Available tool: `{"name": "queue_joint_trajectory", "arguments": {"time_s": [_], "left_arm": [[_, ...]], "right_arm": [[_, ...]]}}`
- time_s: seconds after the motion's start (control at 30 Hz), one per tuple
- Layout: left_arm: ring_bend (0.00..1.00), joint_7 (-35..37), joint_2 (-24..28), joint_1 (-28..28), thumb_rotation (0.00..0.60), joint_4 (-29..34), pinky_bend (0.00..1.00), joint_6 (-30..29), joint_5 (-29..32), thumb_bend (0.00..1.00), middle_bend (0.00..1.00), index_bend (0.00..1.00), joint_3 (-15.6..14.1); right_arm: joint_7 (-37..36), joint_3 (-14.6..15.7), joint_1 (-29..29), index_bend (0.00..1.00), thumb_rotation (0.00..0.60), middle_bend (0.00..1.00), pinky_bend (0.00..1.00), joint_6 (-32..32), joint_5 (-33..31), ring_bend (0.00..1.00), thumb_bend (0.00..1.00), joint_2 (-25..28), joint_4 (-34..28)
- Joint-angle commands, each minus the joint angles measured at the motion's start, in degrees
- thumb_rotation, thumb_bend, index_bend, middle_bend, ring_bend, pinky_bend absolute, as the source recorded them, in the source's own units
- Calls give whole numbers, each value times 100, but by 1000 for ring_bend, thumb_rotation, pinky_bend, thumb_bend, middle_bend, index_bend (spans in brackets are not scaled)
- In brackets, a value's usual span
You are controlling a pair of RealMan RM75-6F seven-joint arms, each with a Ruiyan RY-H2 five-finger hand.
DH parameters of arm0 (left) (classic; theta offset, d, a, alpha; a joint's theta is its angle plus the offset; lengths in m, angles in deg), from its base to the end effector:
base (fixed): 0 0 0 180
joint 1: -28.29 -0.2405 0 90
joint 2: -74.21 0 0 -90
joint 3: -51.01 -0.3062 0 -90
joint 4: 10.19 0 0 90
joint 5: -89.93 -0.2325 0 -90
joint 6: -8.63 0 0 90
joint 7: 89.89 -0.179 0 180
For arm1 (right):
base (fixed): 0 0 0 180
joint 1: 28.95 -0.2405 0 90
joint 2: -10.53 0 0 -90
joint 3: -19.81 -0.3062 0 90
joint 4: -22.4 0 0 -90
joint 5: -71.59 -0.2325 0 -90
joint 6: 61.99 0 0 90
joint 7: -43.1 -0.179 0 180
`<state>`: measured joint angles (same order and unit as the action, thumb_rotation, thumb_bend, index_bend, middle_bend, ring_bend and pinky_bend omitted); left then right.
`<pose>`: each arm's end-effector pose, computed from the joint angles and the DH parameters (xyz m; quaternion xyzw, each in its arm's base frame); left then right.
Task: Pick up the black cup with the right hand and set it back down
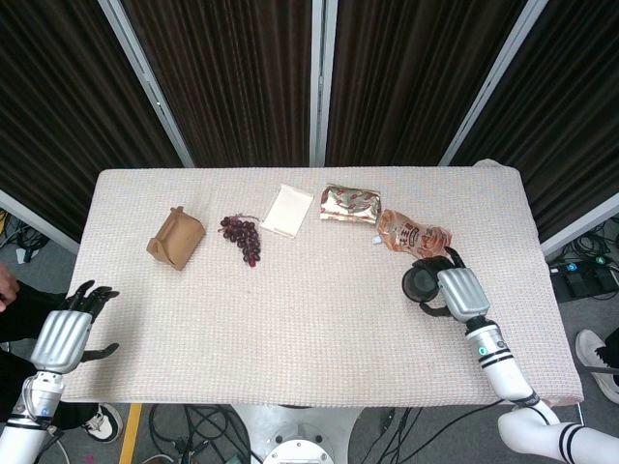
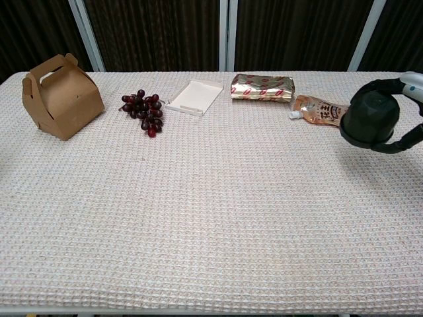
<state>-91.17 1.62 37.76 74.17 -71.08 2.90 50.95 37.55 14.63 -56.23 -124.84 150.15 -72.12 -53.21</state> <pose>-0.3698 0.2397 0.0922 -0.6460 -0.3941 -0.3660 0.5416 -0.3141 -0.3671 0.0147 0.6672 -0.4407 0.3947 0.4526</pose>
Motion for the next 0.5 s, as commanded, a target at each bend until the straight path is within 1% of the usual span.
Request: {"name": "queue_joint_trajectory", "arguments": {"time_s": [0.03,0.13,0.27,0.43,0.5], "left_arm": [[76,-1,-39,10,600,-3,270,-13,-35,21,166,217,-2],[76,-29,-48,9,600,8,270,-10,-46,21,166,216,-13],[76,-31,-45,26,600,38,270,-59,-44,20,166,217,45],[76,-148,-84,35,600,52,270,-21,-5,21,166,217,48],[76,-128,-88,19,600,35,270,-9,5,21,166,217,24]], "right_arm": [[-112,161,62,519,600,536,0,38,172,192,245,-94,235],[-152,219,17,521,600,536,0,119,263,192,245,-310,455],[-107,265,-17,523,600,530,0,100,391,188,239,-600,840],[-215,276,-22,511,600,526,0,128,422,184,205,-770,1072],[-250,281,-25,489,600,513,0,210,385,171,164,-793,1107]]}}
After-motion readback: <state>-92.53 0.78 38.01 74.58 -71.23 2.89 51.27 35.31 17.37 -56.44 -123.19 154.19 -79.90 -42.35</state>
